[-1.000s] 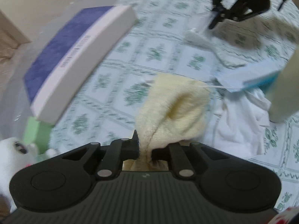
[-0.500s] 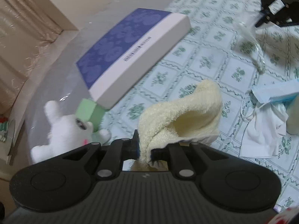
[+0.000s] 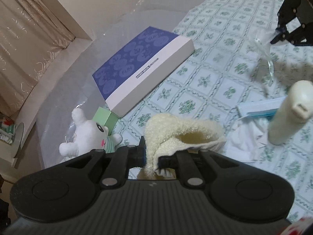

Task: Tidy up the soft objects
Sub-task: 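Lift yellow towel and mesh bag and carry both into the cardboard box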

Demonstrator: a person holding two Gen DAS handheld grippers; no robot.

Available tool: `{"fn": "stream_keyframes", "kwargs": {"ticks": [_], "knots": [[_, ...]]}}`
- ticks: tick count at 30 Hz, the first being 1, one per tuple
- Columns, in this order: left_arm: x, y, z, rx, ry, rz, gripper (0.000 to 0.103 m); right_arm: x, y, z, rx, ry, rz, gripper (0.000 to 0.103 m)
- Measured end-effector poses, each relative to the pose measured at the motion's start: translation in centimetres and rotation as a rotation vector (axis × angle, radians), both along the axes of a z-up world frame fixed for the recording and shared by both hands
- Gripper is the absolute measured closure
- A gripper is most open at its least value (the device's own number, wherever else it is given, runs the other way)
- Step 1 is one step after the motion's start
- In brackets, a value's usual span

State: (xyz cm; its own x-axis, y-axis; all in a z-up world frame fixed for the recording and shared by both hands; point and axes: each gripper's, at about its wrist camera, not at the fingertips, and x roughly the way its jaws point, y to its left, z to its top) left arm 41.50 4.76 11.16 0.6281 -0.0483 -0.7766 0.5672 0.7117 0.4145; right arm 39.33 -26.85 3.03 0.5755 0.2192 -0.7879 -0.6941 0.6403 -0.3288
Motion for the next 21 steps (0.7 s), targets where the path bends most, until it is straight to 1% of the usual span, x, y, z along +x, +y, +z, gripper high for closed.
{"fn": "stream_keyframes", "kwargs": {"ticks": [6,11,16,21], "knots": [[-4.2,-0.5,2.5,-0.041,0.008,-0.019,0.094,-4.6,-1.3,1.2,0.011,-0.001,-0.022,0.102],[-8.3,-1.1,3.3,-0.052,0.012,-0.04,0.094,-8.8,-2.2,1.7,0.019,0.008,-0.045,0.102],[-12.2,-1.1,3.6,-0.108,0.011,-0.026,0.094,-13.6,-2.8,2.0,0.055,0.016,-0.082,0.102],[-16.6,-1.2,3.3,-0.196,0.018,-0.032,0.094,-18.4,-2.5,2.1,0.124,0.027,-0.121,0.102]]}}
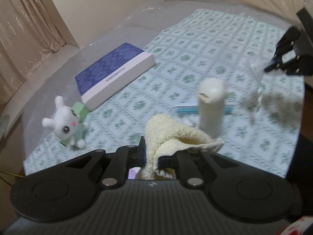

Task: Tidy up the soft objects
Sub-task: 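Lift yellow towel and mesh bag and carry both into the cardboard box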

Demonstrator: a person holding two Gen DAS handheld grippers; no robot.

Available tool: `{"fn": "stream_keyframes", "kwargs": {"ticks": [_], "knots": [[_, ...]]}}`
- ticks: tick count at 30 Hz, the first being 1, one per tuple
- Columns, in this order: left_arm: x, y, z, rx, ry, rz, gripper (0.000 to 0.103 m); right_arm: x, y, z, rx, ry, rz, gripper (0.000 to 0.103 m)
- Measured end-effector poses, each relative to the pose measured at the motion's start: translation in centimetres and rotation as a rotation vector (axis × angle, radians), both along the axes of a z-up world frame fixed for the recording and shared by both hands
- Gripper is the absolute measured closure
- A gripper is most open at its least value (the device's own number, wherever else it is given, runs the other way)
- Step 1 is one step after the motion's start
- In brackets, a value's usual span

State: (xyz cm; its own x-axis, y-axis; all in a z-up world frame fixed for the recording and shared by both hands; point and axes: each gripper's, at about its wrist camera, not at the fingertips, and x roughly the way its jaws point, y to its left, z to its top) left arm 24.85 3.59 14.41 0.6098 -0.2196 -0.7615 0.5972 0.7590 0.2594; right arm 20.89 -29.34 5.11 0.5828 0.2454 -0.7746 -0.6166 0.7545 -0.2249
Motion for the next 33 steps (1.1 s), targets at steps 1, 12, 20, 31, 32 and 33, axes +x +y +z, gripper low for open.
{"fn": "stream_keyframes", "kwargs": {"ticks": [1,12,20,31,32,33], "knots": [[-1.1,0.0,-0.2,-0.024,0.004,0.002,0.094,-1.0,0.2,-0.1,0.015,0.002,-0.001,0.101],[-11.1,2.5,-2.7,-0.261,0.012,0.117,0.094,-8.8,6.0,-0.8,0.262,0.043,-0.022,0.102],[-16.7,9.0,-1.9,-0.339,-0.062,0.311,0.094,-10.6,13.2,-0.3,0.346,0.046,0.058,0.102],[-17.6,20.2,0.7,-0.332,-0.157,0.576,0.094,-7.4,26.5,2.0,0.424,0.034,0.197,0.102],[-17.1,21.0,0.9,-0.333,-0.167,0.594,0.094,-6.7,27.8,2.1,0.429,0.036,0.209,0.102],[-16.8,21.9,1.1,-0.334,-0.177,0.61,0.094,-5.9,28.9,2.2,0.43,0.036,0.218,0.102]]}}
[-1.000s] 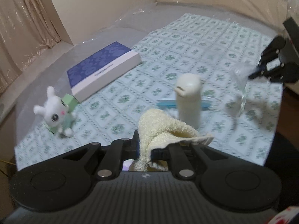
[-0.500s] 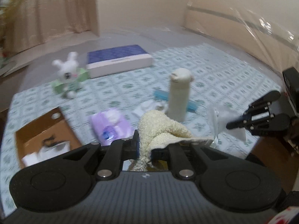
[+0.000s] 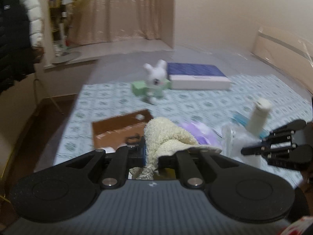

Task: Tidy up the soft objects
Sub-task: 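Lift yellow towel and mesh bag and carry both into the cardboard box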

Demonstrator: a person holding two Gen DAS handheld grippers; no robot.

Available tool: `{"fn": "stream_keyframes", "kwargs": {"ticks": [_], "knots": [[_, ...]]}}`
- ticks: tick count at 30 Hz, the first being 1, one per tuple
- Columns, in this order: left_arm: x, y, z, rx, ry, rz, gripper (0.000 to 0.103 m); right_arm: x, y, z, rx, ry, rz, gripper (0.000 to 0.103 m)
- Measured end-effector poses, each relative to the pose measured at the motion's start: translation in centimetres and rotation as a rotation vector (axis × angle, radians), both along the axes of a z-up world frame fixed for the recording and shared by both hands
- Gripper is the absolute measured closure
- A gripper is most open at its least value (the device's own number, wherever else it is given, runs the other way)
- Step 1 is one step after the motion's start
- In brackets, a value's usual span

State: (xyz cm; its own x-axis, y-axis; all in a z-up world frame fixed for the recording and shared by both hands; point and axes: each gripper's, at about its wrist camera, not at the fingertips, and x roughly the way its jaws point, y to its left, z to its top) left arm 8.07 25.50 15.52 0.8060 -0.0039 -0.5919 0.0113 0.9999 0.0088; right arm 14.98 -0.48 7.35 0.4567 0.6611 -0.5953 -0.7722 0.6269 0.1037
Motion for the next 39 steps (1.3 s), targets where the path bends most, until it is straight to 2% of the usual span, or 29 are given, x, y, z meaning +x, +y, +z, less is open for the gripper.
{"fn": "stream_keyframes", "kwargs": {"ticks": [5,9,13,18,22,26,29,31,33,39], "knots": [[3.8,3.5,0.3,0.029,-0.024,0.09,0.094,4.1,5.7,0.3,-0.013,-0.024,0.017,0.102],[7.8,5.1,-1.2,0.055,-0.019,0.153,0.094,7.8,9.2,-0.4,-0.044,-0.034,-0.017,0.102],[12.2,6.5,-4.2,0.038,0.017,0.193,0.094,11.5,11.7,-2.1,-0.079,-0.033,-0.057,0.102],[16.3,7.8,-8.6,-0.077,0.066,0.215,0.094,14.8,12.9,-4.3,-0.088,-0.005,-0.082,0.102],[18.2,7.9,-12.6,-0.078,0.13,0.218,0.094,16.1,13.7,-5.7,-0.085,0.018,-0.072,0.102],[18.6,8.4,-16.1,-0.043,0.197,0.23,0.092,16.6,14.7,-6.9,-0.083,0.043,-0.048,0.102],[18.2,9.3,-17.1,-0.008,0.22,0.249,0.086,16.6,15.7,-7.6,-0.077,0.066,-0.019,0.102],[17.6,9.5,-16.9,0.009,0.222,0.239,0.074,16.4,16.5,-7.9,-0.081,0.07,0.0,0.101],[16.7,9.8,-16.1,0.007,0.201,0.22,0.067,16.4,17.2,-8.2,-0.079,0.075,0.012,0.101],[14.1,11.1,-14.0,-0.045,0.135,0.237,0.065,16.5,18.8,-9.0,-0.082,0.099,0.03,0.101]]}}
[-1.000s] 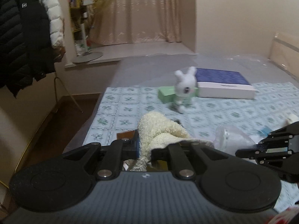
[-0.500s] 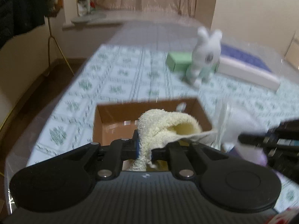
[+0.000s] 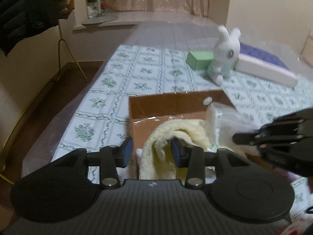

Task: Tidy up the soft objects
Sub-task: 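Lift yellow towel and mesh bag and carry both into the cardboard box, then open both tools over the box and withdraw them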

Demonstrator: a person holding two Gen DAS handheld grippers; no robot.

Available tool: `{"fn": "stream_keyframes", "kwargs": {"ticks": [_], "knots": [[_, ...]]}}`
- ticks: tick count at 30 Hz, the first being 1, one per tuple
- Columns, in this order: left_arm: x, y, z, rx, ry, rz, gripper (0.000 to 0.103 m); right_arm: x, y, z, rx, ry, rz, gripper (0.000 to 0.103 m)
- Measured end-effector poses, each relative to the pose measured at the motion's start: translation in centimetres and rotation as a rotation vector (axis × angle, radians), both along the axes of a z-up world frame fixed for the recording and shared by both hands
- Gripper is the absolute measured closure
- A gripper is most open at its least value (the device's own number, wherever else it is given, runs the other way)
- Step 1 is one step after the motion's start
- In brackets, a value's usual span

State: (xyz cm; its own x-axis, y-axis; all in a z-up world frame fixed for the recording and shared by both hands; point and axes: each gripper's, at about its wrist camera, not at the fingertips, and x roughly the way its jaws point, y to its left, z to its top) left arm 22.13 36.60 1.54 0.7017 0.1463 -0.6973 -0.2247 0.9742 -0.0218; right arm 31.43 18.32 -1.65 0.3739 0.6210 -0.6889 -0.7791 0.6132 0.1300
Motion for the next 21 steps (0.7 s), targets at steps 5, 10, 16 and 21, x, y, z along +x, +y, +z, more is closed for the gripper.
{"fn": "stream_keyframes", "kwargs": {"ticks": [5,10,16,21], "knots": [[-2.5,0.8,0.9,-0.029,-0.061,0.038,0.065,0.1,1.5,-0.5,-0.005,0.016,0.019,0.101],[-4.4,0.5,0.9,-0.053,-0.098,0.066,0.064,0.5,2.3,-1.6,-0.021,0.047,0.013,0.101],[-6.4,-0.3,0.8,-0.067,-0.129,0.08,0.061,0.0,1.5,-1.3,0.016,0.012,0.02,0.036],[-8.3,-0.9,1.0,-0.094,-0.154,0.103,0.057,-1.5,-0.4,0.6,0.082,-0.023,0.031,0.028]]}}
